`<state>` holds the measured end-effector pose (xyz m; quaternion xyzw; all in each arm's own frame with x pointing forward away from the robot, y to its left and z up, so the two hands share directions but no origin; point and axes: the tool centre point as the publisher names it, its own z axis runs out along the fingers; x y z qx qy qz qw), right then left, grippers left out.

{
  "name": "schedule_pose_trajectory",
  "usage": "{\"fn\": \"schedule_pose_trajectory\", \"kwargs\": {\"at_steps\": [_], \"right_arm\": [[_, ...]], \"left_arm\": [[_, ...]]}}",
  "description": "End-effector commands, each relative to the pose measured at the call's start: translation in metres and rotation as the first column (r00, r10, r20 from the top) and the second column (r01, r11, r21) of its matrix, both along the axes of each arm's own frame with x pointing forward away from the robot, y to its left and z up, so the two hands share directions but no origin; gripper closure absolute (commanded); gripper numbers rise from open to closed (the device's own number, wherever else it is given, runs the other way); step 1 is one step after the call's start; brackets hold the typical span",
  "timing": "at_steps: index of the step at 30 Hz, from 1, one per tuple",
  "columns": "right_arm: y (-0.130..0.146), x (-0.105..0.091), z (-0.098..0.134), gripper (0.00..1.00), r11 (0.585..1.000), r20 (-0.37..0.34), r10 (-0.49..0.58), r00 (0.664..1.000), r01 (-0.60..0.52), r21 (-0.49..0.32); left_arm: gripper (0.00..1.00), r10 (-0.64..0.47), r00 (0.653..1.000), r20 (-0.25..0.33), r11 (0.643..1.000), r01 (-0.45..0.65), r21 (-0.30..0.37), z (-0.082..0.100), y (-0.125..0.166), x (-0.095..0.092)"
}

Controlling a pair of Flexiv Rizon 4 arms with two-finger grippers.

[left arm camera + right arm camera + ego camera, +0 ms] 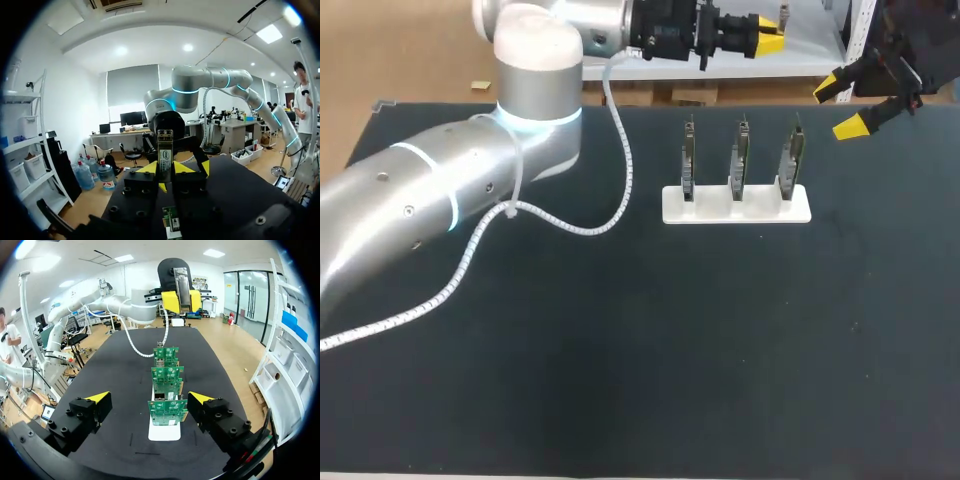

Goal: Pick up the optical module with the left hand, and insert it into the network port with the right hand.

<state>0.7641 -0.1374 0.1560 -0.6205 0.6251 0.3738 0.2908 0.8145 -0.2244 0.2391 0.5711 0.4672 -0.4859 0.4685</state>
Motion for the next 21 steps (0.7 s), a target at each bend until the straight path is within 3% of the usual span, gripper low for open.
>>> {"fn": "schedule_pose_trajectory", "kwargs": {"at_steps": [1, 21], "right_arm": [[0.0, -0.002, 0.0, 0.0, 1.0, 0.004, -0.005, 1.0, 0.005, 0.0], [0.0, -0.002, 0.0, 0.0, 1.0, 0.004, -0.005, 1.0, 0.005, 0.0]], "left_arm": [[1.0, 0.099, 0.995, -0.003, 0.995, -0.099, -0.016, -0.007, 0.001, -0.02], [1.0, 0.182, 0.982, -0.041, 0.983, -0.182, 0.007, -0.034, -0.024, -0.04]]}}
